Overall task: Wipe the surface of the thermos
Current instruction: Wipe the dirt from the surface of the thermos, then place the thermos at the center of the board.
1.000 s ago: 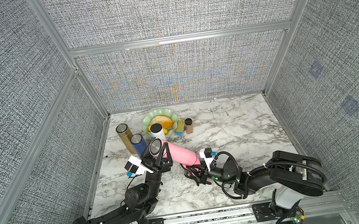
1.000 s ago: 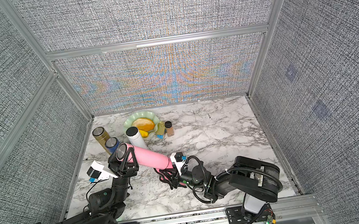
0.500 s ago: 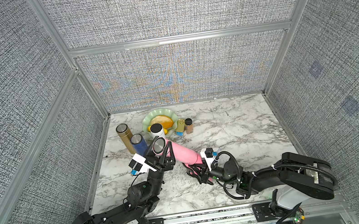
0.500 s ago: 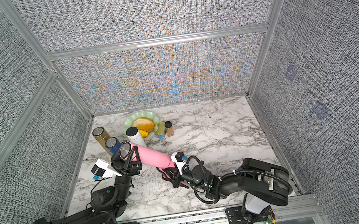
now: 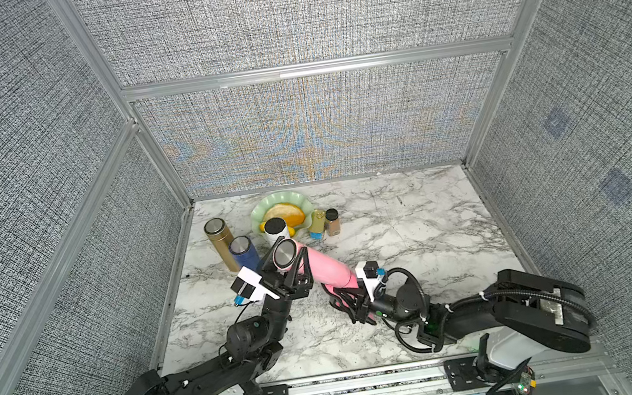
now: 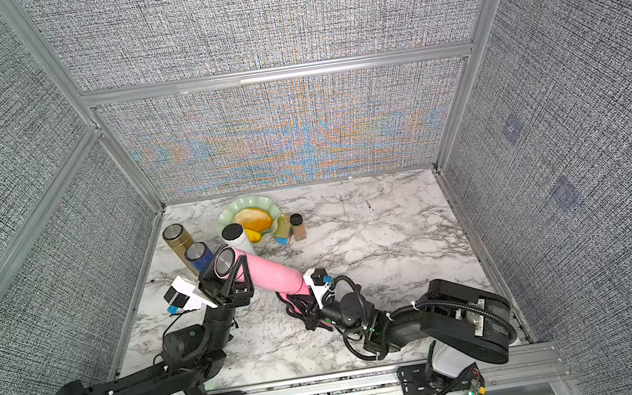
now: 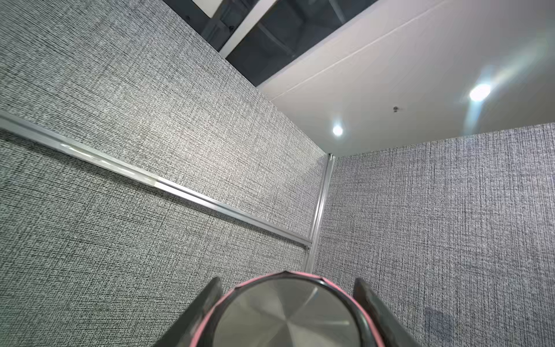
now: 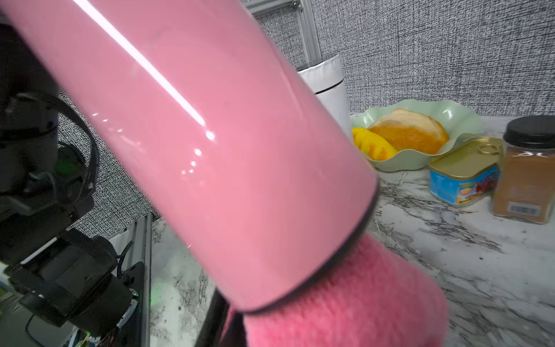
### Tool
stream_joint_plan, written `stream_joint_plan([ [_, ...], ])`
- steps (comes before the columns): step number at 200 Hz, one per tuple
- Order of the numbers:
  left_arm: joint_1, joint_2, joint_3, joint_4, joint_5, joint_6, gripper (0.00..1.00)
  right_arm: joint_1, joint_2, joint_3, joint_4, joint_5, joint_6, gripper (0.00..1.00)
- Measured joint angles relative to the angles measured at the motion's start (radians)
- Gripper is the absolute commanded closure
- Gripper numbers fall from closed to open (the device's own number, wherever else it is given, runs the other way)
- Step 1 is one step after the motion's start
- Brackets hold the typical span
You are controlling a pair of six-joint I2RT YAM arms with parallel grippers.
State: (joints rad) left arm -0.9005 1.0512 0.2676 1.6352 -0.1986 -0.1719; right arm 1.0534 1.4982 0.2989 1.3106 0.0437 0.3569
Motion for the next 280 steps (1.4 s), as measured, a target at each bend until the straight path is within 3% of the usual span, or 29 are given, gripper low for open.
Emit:
stream_joint_plan([
  [31, 0.000, 0.104, 0.079, -0.037, -0.054, 0.114, 1.00, -0.104, -0.090, -0.100, 0.032, 0.032, 0.024, 1.00],
  [69, 0.001, 0.369, 0.199, -0.037, -0.217, 0.286, 1.00, -0.211, -0.232, -0.165, -0.069, 0.112, 0.070, 1.00],
  [108, 0.002, 0.588, 0.325, -0.056, -0.332, 0.383, 1.00, -0.232, -0.345, -0.171, -0.259, 0.211, 0.116, 1.00],
  [158, 0.013, 0.755, 0.459, -0.055, -0.468, 0.484, 1.00, -0.251, -0.386, -0.132, -0.447, 0.308, 0.142, 1.00],
  [187, 0.043, 0.780, 0.502, -0.064, -0.478, 0.478, 1.00, -0.266, -0.360, -0.112, -0.491, 0.318, 0.148, 1.00],
  [225, 0.138, 0.737, 0.512, -0.187, -0.403, 0.308, 1.00, -0.276, -0.345, -0.121, -0.506, 0.317, 0.164, 1.00],
  [280, 0.158, 0.793, 0.538, -0.267, -0.393, 0.233, 1.00, -0.284, -0.344, -0.091, -0.537, 0.314, 0.167, 1.00],
])
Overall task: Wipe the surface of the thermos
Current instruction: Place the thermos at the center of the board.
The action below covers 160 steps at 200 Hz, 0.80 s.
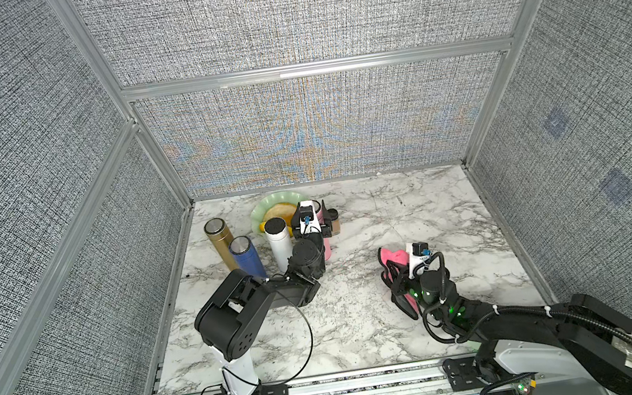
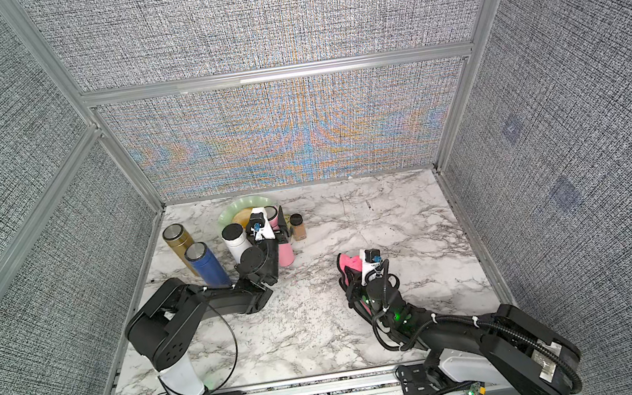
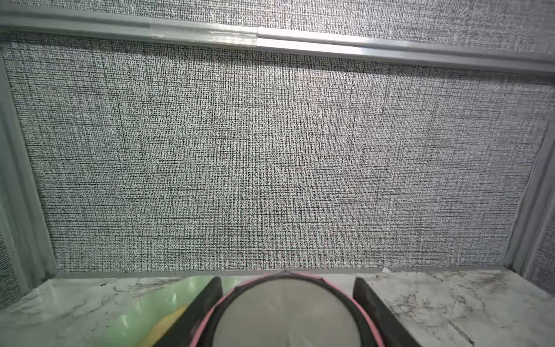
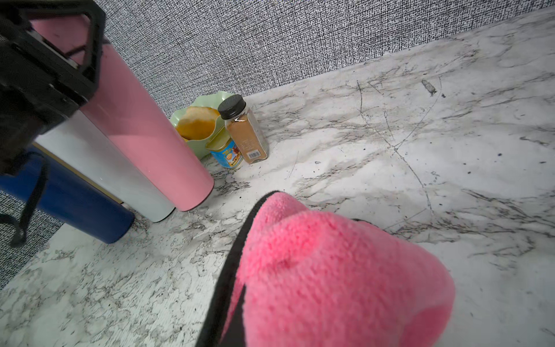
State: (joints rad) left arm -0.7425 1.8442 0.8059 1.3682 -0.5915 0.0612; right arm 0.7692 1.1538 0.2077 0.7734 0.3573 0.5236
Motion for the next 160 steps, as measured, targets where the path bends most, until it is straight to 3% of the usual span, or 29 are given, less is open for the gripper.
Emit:
stream_joint_plan([
  [41, 0.000, 0.059, 0.029, -0.008, 0.000, -0.010, 1.00, -0.009, 0.008, 0.025, -0.037, -0.005, 0.000, 1.00],
  [77, 0.000, 0.060, 0.027, -0.009, -0.001, -0.016, 1.00, -0.023, 0.020, 0.094, -0.101, -0.016, -0.001, 0.83],
  [129, 0.003, 0.039, 0.087, -0.119, 0.014, -0.047, 1.00, -0.081, 0.109, 0.291, -0.259, -0.014, -0.003, 0.81],
  [130, 0.003, 0.038, 0.088, -0.120, 0.016, -0.049, 0.95, -0.083, 0.112, 0.294, -0.262, -0.014, -0.003, 0.81],
  [131, 0.003, 0.038, 0.088, -0.120, 0.016, -0.050, 0.76, -0.084, 0.113, 0.296, -0.263, -0.014, -0.004, 0.81],
  [132, 0.004, 0.038, 0.088, -0.120, 0.015, -0.051, 0.43, -0.085, 0.116, 0.299, -0.266, -0.014, -0.003, 0.81],
  [133, 0.003, 0.038, 0.088, -0.120, 0.015, -0.051, 0.26, -0.086, 0.118, 0.301, -0.267, -0.014, -0.003, 0.81],
  [136, 0.003, 0.038, 0.088, -0.120, 0.015, -0.055, 0.06, -0.090, 0.124, 0.307, -0.273, -0.014, -0.003, 0.81],
  [140, 0.003, 0.038, 0.085, -0.120, 0.015, -0.061, 0.02, -0.095, 0.134, 0.317, -0.282, -0.015, -0.003, 0.81],
  [160, 0.003, 0.041, 0.045, -0.090, 0.006, -0.064, 0.01, -0.129, 0.180, 0.364, -0.322, -0.022, 0.001, 0.81],
])
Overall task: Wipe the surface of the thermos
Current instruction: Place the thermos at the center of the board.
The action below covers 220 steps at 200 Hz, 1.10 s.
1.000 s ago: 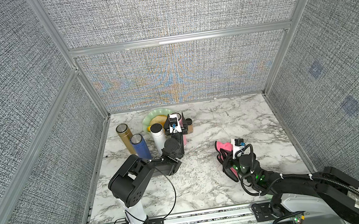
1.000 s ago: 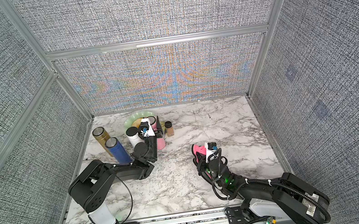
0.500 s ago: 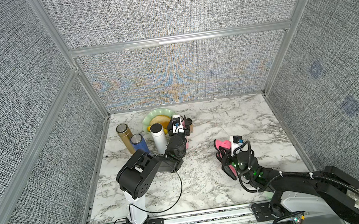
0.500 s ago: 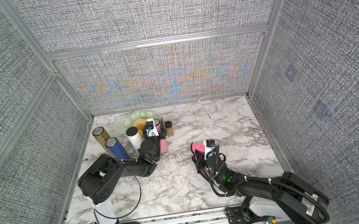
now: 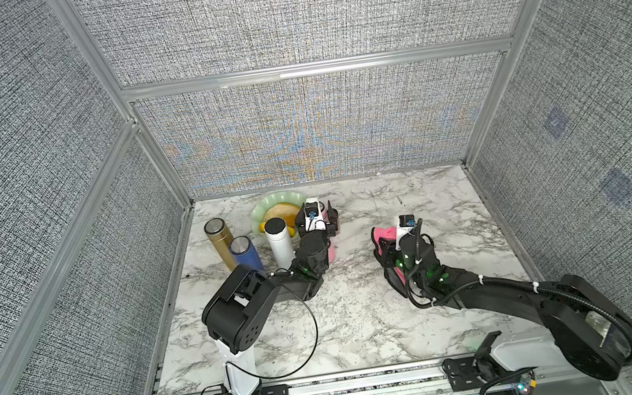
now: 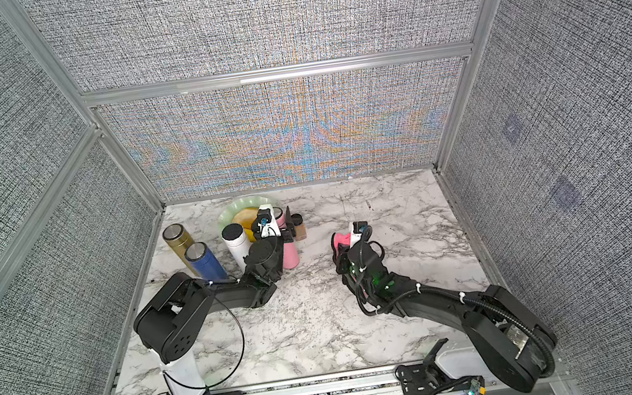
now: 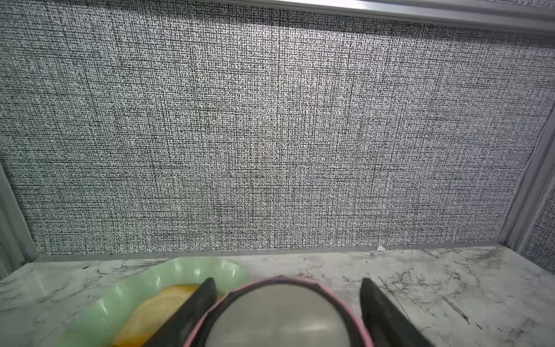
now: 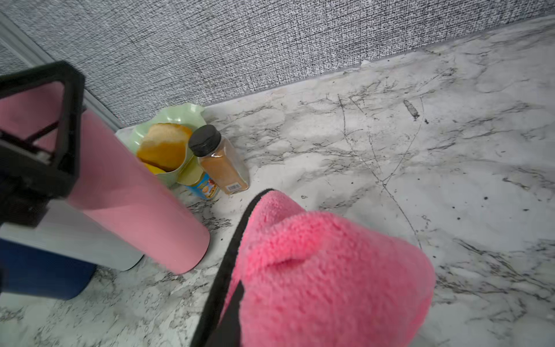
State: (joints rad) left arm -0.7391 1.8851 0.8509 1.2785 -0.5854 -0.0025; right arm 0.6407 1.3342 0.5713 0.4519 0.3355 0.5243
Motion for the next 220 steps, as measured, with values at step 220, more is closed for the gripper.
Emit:
stream_joint_plan([
  [220, -0.001, -0.051, -0.080, 0.089, 0.057, -0.012, 0.01, -0.034, 0.138, 0.074, -0.059, -0.036, 0.029, 0.78],
])
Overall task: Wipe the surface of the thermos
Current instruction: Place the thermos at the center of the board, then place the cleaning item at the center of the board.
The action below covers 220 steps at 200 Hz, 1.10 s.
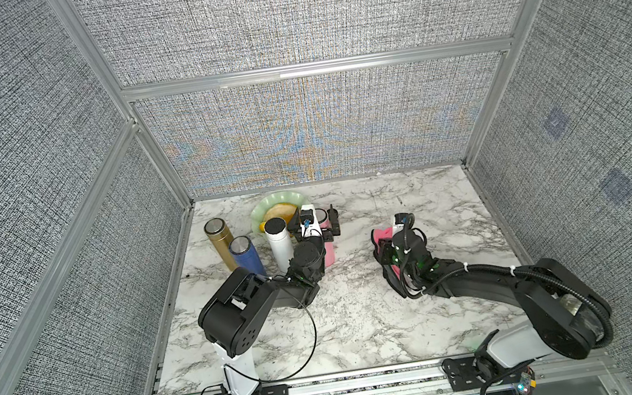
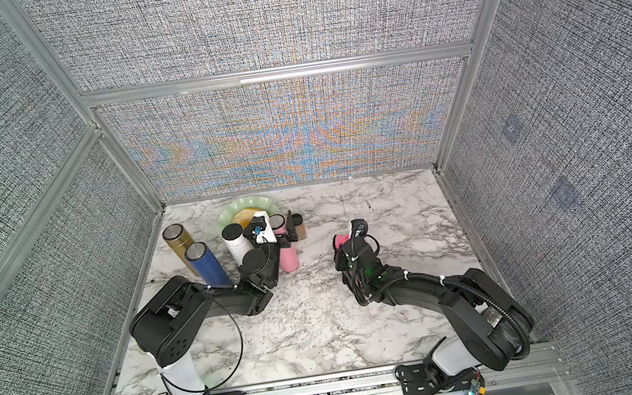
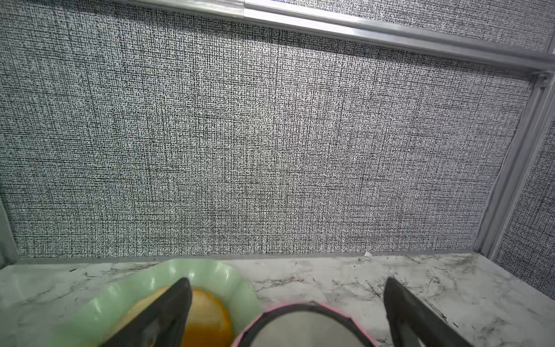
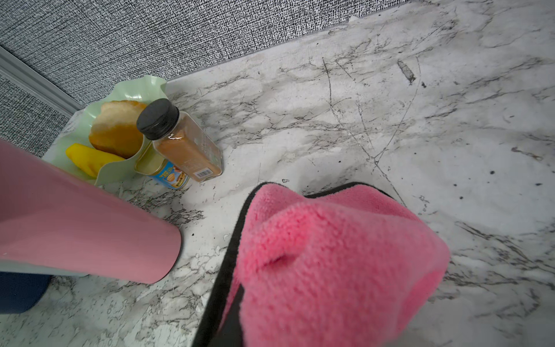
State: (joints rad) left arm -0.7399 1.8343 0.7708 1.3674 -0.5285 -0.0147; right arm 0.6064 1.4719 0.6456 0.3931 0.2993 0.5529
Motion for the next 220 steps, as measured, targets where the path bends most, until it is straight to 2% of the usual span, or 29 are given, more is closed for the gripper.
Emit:
stream_joint_plan([
  [42, -0.003, -0.191, -0.021, -0.102, 0.050, 0.006, 0.01, -0.027, 0.092, 0.106, -0.078, 0.012, -0.003, 0.31],
  [48, -0.003, -0.220, -0.019, -0.129, 0.062, 0.006, 0.01, -0.032, 0.101, 0.118, -0.095, 0.016, -0.004, 0.13],
  [54, -0.003, -0.252, -0.015, -0.169, 0.073, 0.006, 0.01, -0.035, 0.104, 0.127, -0.110, 0.021, -0.004, 0.01],
  [85, -0.003, -0.413, 0.001, -0.382, 0.128, 0.006, 0.01, -0.039, 0.057, 0.165, -0.196, 0.062, -0.027, 0.01],
  [132, -0.003, -0.713, -0.041, -0.638, 0.154, 0.031, 0.01, -0.051, -0.151, 0.140, -0.283, 0.095, -0.067, 0.01],
  [152, -0.003, -0.837, -0.121, -0.671, 0.090, 0.079, 0.01, -0.063, -0.214, 0.122, -0.301, 0.086, -0.075, 0.01],
  [169, 0.003, -0.912, -0.202, -0.687, 0.015, 0.127, 0.01, -0.074, -0.205, 0.119, -0.322, 0.068, -0.086, 0.01],
  [198, 0.024, -0.997, -0.297, -0.708, -0.120, 0.192, 0.01, -0.089, -0.047, 0.294, -0.562, 0.055, -0.050, 0.01],
  [220, 0.060, -1.032, -0.343, -0.727, -0.188, 0.209, 0.01, -0.077, -0.048, 0.375, -0.713, 0.058, -0.019, 0.01],
])
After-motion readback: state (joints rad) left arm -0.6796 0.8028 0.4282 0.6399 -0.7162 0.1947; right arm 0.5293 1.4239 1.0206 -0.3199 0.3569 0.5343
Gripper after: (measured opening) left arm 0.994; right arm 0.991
